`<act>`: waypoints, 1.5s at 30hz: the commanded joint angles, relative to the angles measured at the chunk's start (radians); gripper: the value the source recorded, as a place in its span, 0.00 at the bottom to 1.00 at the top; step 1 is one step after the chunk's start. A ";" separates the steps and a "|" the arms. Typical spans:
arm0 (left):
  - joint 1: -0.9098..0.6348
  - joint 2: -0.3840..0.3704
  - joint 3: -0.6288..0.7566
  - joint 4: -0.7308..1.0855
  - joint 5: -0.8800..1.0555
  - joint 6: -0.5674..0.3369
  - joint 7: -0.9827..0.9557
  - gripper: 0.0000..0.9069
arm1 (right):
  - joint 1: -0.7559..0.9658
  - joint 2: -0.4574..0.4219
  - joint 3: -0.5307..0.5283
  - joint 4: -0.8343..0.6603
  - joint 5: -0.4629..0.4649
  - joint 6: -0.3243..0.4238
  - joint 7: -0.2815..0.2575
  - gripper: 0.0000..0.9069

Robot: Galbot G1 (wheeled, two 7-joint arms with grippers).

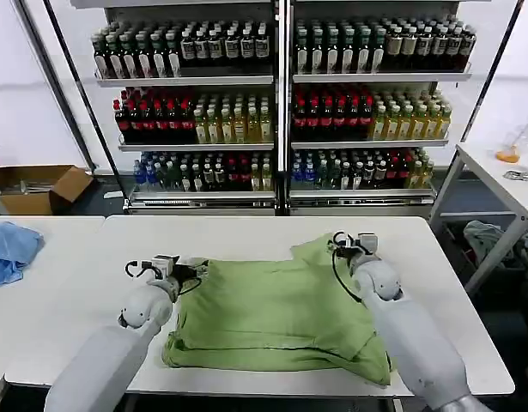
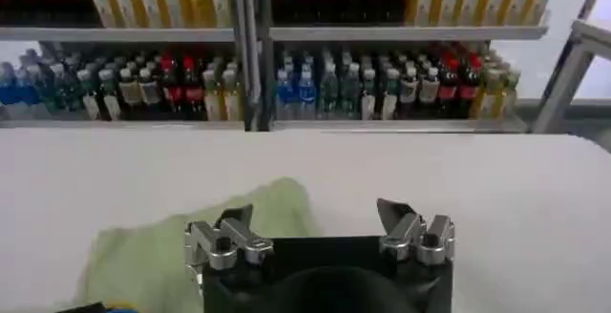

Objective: Fold and organize the clothes.

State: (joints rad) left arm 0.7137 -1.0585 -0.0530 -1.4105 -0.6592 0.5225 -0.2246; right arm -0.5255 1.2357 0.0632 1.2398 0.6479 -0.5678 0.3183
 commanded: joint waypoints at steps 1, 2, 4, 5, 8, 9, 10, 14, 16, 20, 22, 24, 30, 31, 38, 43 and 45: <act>-0.038 -0.004 0.034 0.057 -0.030 0.016 0.024 0.18 | 0.111 0.078 -0.045 -0.219 0.009 -0.007 -0.016 1.00; -0.032 -0.003 0.034 0.049 -0.031 0.015 0.026 0.10 | 0.111 0.078 -0.045 -0.219 0.010 -0.007 -0.016 0.59; -0.021 0.001 0.034 0.036 -0.035 0.009 0.032 0.03 | 0.103 0.082 -0.046 -0.237 0.015 -0.009 -0.023 0.00; -0.017 0.002 0.034 0.033 -0.035 0.007 0.036 0.03 | 0.100 0.082 -0.046 -0.240 0.020 -0.009 -0.025 0.00; -0.006 0.006 0.033 0.021 -0.038 0.003 0.049 0.02 | 0.090 0.084 -0.049 -0.243 0.032 -0.010 -0.028 0.00; -0.001 0.010 0.031 0.012 -0.040 0.001 0.055 0.02 | 0.084 0.083 -0.049 -0.240 0.039 -0.010 -0.027 0.00; 0.003 0.013 0.031 0.007 -0.042 0.000 0.059 0.02 | 0.079 0.083 -0.049 -0.234 0.042 -0.010 -0.027 0.00; 0.014 0.019 0.026 -0.009 -0.050 -0.009 0.066 0.02 | 0.066 0.080 -0.053 -0.212 0.041 -0.010 -0.032 0.00; 0.018 0.021 0.023 -0.014 -0.057 -0.017 0.070 0.02 | 0.061 0.078 -0.055 -0.198 0.037 -0.007 -0.036 0.00; 0.027 0.027 0.010 -0.032 -0.076 -0.039 0.077 0.02 | 0.051 0.069 -0.057 -0.160 0.029 0.003 -0.041 0.00; 0.030 0.029 0.004 -0.043 -0.087 -0.055 0.078 0.02 | 0.043 0.062 -0.054 -0.137 0.026 0.019 -0.039 0.00; 0.034 0.032 -0.005 -0.058 -0.101 -0.076 0.076 0.02 | 0.030 0.051 -0.050 -0.098 0.015 0.047 -0.038 0.00; 0.058 0.065 -0.041 -0.137 -0.142 -0.111 0.075 0.02 | -0.039 -0.011 -0.017 0.080 0.015 0.104 -0.037 0.00; 0.064 0.069 -0.044 -0.148 -0.144 -0.114 0.075 0.02 | -0.048 -0.019 -0.014 0.099 0.016 0.108 -0.037 0.00; 0.125 0.094 -0.071 -0.254 -0.162 -0.119 0.071 0.02 | -0.168 -0.103 0.052 0.313 0.035 0.106 -0.028 0.00; 0.175 0.109 -0.098 -0.332 -0.173 -0.114 0.066 0.03 | -0.249 -0.165 0.096 0.448 0.047 0.096 -0.021 0.00; 0.198 0.118 -0.109 -0.360 -0.174 -0.113 0.066 0.02 | -0.291 -0.189 0.115 0.513 0.051 0.090 -0.017 0.00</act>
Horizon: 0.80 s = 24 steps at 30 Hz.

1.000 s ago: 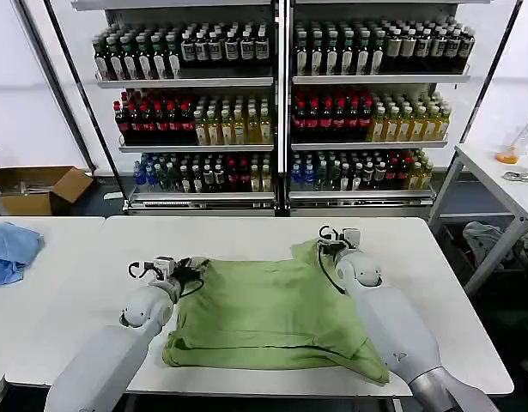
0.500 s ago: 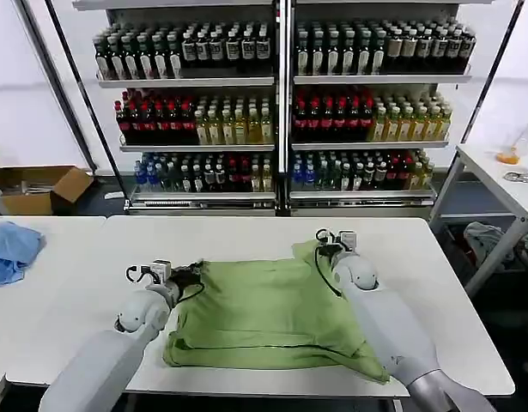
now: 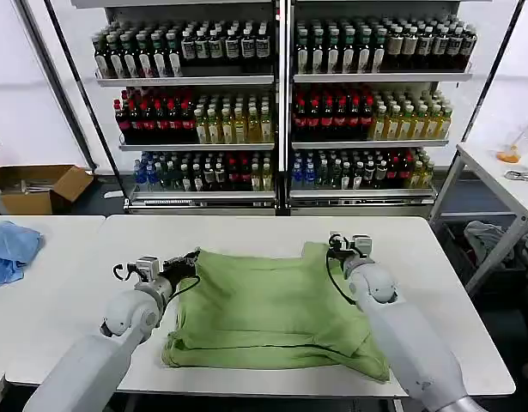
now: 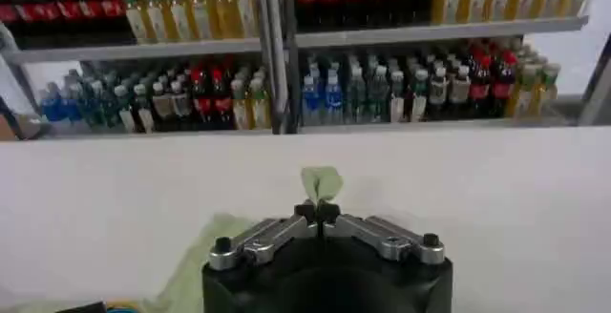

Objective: Fold and organize the clothes.

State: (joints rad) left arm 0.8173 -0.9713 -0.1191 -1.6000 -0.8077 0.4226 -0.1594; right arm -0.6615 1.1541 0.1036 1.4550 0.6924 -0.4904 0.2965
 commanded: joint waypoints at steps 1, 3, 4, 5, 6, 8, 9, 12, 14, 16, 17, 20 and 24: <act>0.109 0.034 -0.049 -0.193 -0.026 -0.008 0.001 0.02 | -0.181 -0.120 0.088 0.319 0.008 0.010 0.006 0.00; 0.137 0.042 -0.064 -0.221 -0.030 0.001 0.001 0.02 | -0.221 -0.137 0.104 0.371 0.009 0.007 0.009 0.00; 0.156 0.047 -0.072 -0.240 -0.030 0.004 0.001 0.03 | -0.251 -0.145 0.114 0.398 0.009 0.005 0.011 0.00; 0.167 0.050 -0.078 -0.252 -0.030 0.006 0.001 0.02 | -0.276 -0.155 0.123 0.423 0.010 0.003 0.013 0.00; 0.182 0.054 -0.086 -0.264 -0.030 0.009 0.001 0.02 | -0.314 -0.165 0.136 0.458 0.010 -0.004 0.018 0.00; 0.212 0.063 -0.098 -0.286 -0.029 0.016 0.000 0.02 | -0.370 -0.178 0.157 0.508 0.010 -0.014 0.022 0.00; 0.220 0.065 -0.102 -0.297 -0.029 0.019 0.000 0.02 | -0.395 -0.181 0.169 0.528 0.010 -0.016 0.024 0.00; 0.267 0.076 -0.118 -0.322 -0.026 0.028 0.000 0.02 | -0.484 -0.189 0.208 0.596 0.009 -0.030 0.034 0.00; 0.288 0.081 -0.128 -0.334 -0.021 0.032 0.001 0.03 | -0.525 -0.189 0.226 0.624 0.008 -0.038 0.042 0.00; 0.301 0.083 -0.134 -0.343 -0.015 0.039 0.002 0.02 | -0.560 -0.186 0.244 0.639 0.008 -0.044 0.048 0.00; 0.309 0.086 -0.138 -0.348 -0.010 0.045 0.003 0.02 | -0.582 -0.182 0.256 0.650 0.008 -0.048 0.050 0.00; 0.321 0.093 -0.142 -0.351 0.009 0.058 0.004 0.02 | -0.618 -0.173 0.272 0.660 0.006 -0.059 0.061 0.00; 0.337 0.100 -0.141 -0.349 0.031 0.081 0.006 0.03 | -0.646 -0.161 0.284 0.651 0.005 -0.071 0.076 0.00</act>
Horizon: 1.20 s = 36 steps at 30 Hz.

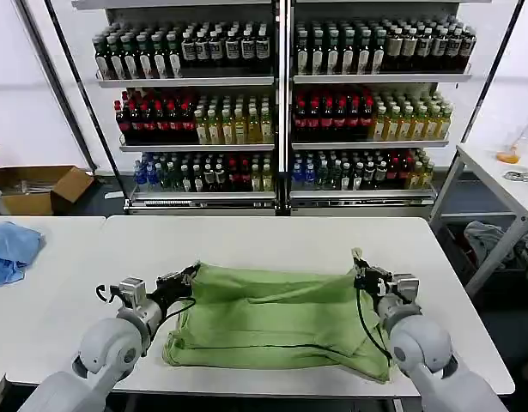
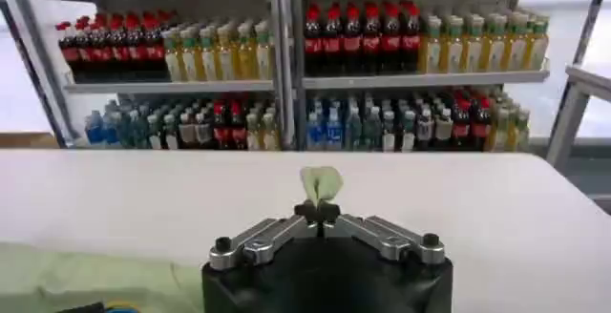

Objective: Fold and organize the clothes.

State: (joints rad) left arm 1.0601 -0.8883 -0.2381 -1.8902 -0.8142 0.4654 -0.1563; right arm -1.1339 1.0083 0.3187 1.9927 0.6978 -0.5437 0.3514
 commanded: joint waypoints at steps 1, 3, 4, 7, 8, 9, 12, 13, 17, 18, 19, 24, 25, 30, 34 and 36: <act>0.097 0.016 -0.020 -0.056 0.042 0.042 0.002 0.02 | -0.176 -0.012 0.070 0.106 0.000 -0.022 0.024 0.00; 0.100 0.014 -0.017 -0.049 0.057 0.054 0.004 0.02 | -0.174 -0.001 0.067 0.087 0.001 -0.033 0.034 0.00; 0.100 0.013 -0.013 -0.045 0.070 0.058 0.007 0.02 | -0.170 0.006 0.063 0.077 0.001 -0.033 0.039 0.00; 0.100 0.011 0.001 -0.027 0.109 0.064 0.012 0.02 | -0.152 0.025 0.048 0.043 0.001 -0.034 0.044 0.00; 0.099 0.011 0.005 -0.023 0.122 0.064 0.014 0.02 | -0.145 0.033 0.042 0.031 0.000 -0.034 0.045 0.00; 0.099 0.011 0.007 -0.020 0.127 0.065 0.015 0.02 | -0.139 0.038 0.038 0.023 0.000 -0.034 0.045 0.00; 0.101 0.009 0.010 -0.021 0.141 0.069 0.018 0.02 | -0.119 0.056 0.021 -0.003 -0.007 -0.035 0.044 0.08; 0.101 0.008 0.010 -0.022 0.149 0.069 0.020 0.07 | -0.116 0.060 0.017 -0.009 -0.017 -0.035 0.041 0.72; 0.108 0.005 0.010 -0.027 0.174 0.069 0.018 1.00 | -0.114 0.071 0.008 -0.019 -0.072 -0.034 0.017 1.00; 0.114 0.005 0.008 -0.034 0.186 0.067 0.016 1.00 | -0.117 0.073 0.008 -0.013 -0.092 -0.033 0.011 1.00; 0.121 0.004 0.006 -0.042 0.201 0.066 0.013 1.00 | -0.121 0.075 0.009 -0.007 -0.104 -0.032 0.007 1.00; 0.192 -0.007 -0.031 -0.121 0.258 0.053 -0.017 1.00 | -0.162 0.068 0.020 0.062 -0.154 -0.001 -0.008 1.00; 0.221 -0.015 -0.043 -0.145 0.287 0.044 -0.033 1.00 | -0.175 0.066 0.025 0.077 -0.166 0.005 -0.010 1.00; 0.318 -0.070 -0.086 -0.193 0.363 0.011 -0.111 1.00 | -0.215 0.065 0.040 0.111 -0.194 0.020 -0.013 1.00; 0.351 -0.146 -0.077 -0.165 0.399 -0.009 -0.179 1.00 | -0.241 0.072 0.041 0.116 -0.227 0.036 -0.019 1.00; 0.347 -0.183 -0.065 -0.134 0.419 -0.021 -0.190 1.00 | -0.246 0.076 0.038 0.113 -0.232 0.037 -0.017 1.00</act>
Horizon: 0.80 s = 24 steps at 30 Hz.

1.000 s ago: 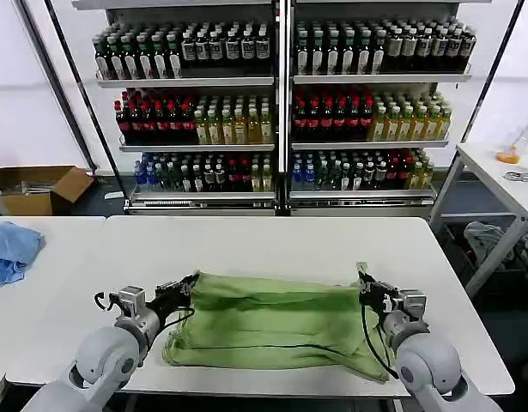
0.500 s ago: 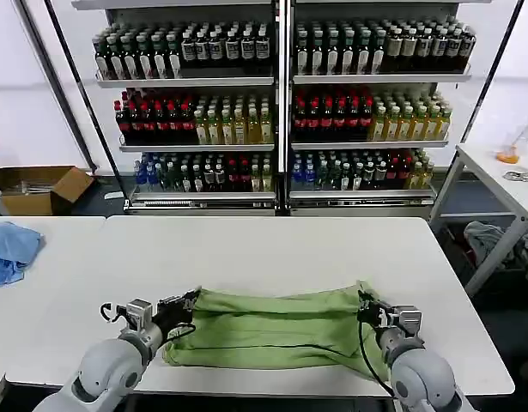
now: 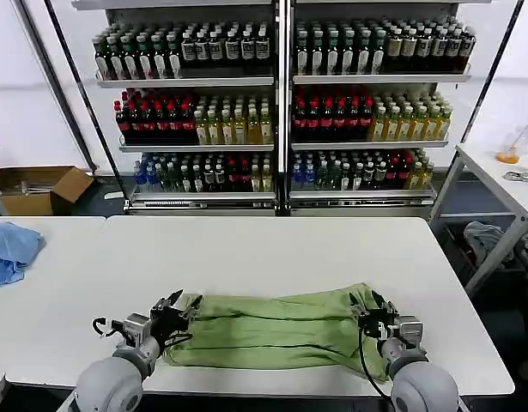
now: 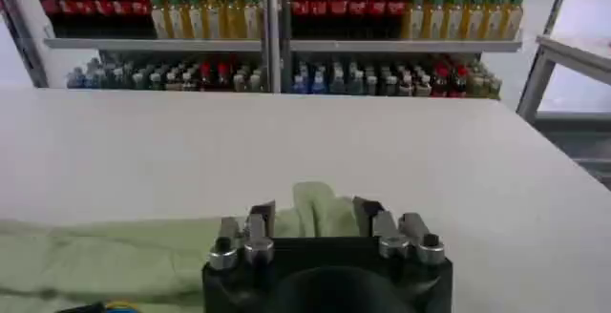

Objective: Fold and organize the clothes.

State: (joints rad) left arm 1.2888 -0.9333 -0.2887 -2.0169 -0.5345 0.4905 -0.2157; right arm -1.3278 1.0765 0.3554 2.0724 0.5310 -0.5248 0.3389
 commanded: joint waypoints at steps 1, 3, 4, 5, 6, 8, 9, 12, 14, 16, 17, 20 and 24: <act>0.112 -0.158 -0.008 0.013 0.157 -0.056 -0.133 1.00 | -0.054 0.009 0.000 0.032 -0.066 0.018 -0.004 1.00; 0.095 -0.187 -0.002 0.055 0.180 -0.068 -0.138 1.00 | -0.055 0.010 -0.001 0.030 -0.067 0.019 -0.004 1.00; 0.089 -0.198 0.001 0.066 0.184 -0.068 -0.145 1.00 | -0.054 0.009 -0.001 0.029 -0.067 0.020 -0.003 1.00; 0.083 -0.208 0.004 0.080 0.187 -0.069 -0.147 1.00 | -0.055 0.009 0.000 0.028 -0.067 0.020 -0.003 1.00; 0.082 -0.212 0.005 0.084 0.188 -0.069 -0.147 1.00 | -0.055 0.009 0.000 0.029 -0.067 0.021 -0.003 1.00; 0.081 -0.224 0.011 0.094 0.187 -0.069 -0.145 1.00 | -0.059 0.007 0.002 0.031 -0.066 0.021 -0.003 1.00; 0.080 -0.231 0.014 0.098 0.187 -0.070 -0.144 1.00 | -0.062 0.005 0.003 0.031 -0.066 0.023 -0.003 1.00; 0.074 -0.248 0.020 0.116 0.178 -0.076 -0.142 0.63 | -0.066 0.005 0.007 0.032 -0.066 0.026 -0.002 1.00; 0.071 -0.256 0.021 0.128 0.172 -0.086 -0.141 0.08 | -0.068 0.005 0.008 0.032 -0.065 0.027 -0.001 1.00; 0.072 -0.260 0.022 0.134 0.169 -0.096 -0.138 0.02 | -0.068 0.004 0.008 0.034 -0.065 0.028 -0.001 1.00; 0.074 -0.260 0.022 0.134 0.167 -0.100 -0.136 0.02 | -0.068 0.003 0.008 0.035 -0.064 0.028 -0.001 1.00; 0.087 -0.260 0.023 0.132 0.165 -0.112 -0.125 0.02 | -0.065 0.001 0.007 0.036 -0.063 0.028 -0.001 1.00; 0.099 -0.262 0.016 0.142 0.143 -0.126 -0.109 0.02 | -0.060 0.000 0.006 0.032 -0.062 0.029 0.001 1.00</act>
State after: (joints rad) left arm 1.3629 -1.1562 -0.2682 -1.9119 -0.3869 0.3908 -0.3280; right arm -1.3818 1.0759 0.3616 2.1033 0.4765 -0.4984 0.3392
